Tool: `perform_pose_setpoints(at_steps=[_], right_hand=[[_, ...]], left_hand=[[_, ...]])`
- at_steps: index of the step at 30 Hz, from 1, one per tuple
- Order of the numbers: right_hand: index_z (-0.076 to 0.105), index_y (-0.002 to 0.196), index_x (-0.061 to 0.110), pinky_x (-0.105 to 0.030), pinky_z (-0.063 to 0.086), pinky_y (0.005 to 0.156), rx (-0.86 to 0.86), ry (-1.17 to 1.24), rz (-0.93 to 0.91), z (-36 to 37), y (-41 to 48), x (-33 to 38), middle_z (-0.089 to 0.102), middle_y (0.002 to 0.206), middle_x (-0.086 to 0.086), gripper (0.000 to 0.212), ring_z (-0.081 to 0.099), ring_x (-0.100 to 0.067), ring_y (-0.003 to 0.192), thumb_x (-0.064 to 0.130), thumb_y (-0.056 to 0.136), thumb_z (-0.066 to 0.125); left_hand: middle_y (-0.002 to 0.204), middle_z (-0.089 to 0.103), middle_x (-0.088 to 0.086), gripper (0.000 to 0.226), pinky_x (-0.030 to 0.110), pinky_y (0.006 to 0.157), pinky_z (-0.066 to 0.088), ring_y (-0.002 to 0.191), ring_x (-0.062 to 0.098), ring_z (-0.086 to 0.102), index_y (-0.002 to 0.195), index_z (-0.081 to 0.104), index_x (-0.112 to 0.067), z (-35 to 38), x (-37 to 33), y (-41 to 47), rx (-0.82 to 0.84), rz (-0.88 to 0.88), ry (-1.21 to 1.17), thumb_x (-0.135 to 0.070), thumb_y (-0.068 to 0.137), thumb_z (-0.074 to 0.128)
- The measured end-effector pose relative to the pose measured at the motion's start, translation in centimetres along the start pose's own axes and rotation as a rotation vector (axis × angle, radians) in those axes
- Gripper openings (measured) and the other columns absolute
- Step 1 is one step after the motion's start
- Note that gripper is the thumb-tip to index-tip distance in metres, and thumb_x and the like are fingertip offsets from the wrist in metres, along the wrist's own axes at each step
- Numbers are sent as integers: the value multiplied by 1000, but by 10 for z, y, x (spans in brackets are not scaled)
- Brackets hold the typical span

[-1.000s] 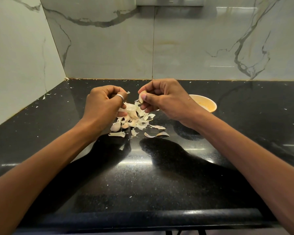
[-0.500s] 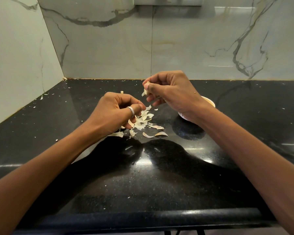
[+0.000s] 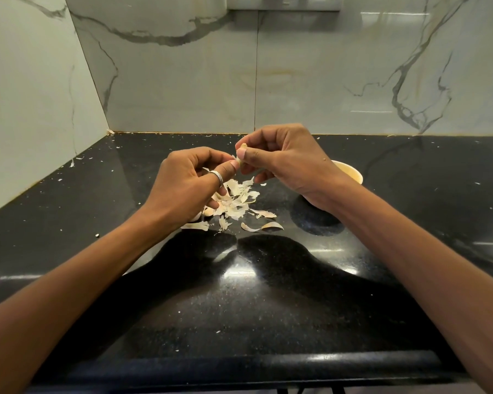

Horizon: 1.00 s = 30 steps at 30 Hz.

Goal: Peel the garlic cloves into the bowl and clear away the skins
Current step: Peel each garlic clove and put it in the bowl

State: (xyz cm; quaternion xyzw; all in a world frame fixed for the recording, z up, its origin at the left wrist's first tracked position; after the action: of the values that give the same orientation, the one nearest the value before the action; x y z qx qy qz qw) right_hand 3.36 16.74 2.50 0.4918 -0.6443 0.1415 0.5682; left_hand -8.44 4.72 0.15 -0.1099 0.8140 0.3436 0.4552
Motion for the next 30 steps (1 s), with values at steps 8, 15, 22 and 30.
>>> perform_pose_setpoints(at_steps=[8,15,22,30], right_hand=[[73,103,3,-24,58,65,1,12,-2,3,0,-2,76,93,-20,11,74,-21,79,6,93,73],[72,105,-1,-32,63,78,25,-5,-17,9,0,-6,76,95,-21,12,73,-21,79,1,93,71],[71,106,-3,-27,60,75,33,-5,-21,12,-1,-7,75,92,-18,12,71,-17,77,0,94,70],[69,111,-8,-24,57,68,63,52,51,12,-1,-8,71,85,-13,15,69,-16,71,-2,98,64]], left_hand=[[81,74,4,9,30,51,56,61,14,66,95,75,-13,0,1,0,-5,-25,-7,-21,94,70],[71,71,3,12,31,53,57,58,13,64,88,74,-8,-1,6,1,-3,-55,25,-15,95,68],[69,68,9,14,28,51,55,53,10,62,81,73,-9,0,5,0,-16,-50,45,-14,93,68],[70,67,10,14,27,52,56,56,11,62,79,71,-10,-2,2,0,-27,-48,33,-11,92,68]])
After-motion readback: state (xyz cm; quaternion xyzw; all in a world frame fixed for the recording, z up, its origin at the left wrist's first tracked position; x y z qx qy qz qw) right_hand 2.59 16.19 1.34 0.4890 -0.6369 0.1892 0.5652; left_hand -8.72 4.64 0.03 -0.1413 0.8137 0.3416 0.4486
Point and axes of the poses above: each hand's wrist, its own y-axis towards the middle knuckle, its own z-axis out of the palm, x = y × z, the point moved 6 cm from there along y, towards the middle knuckle
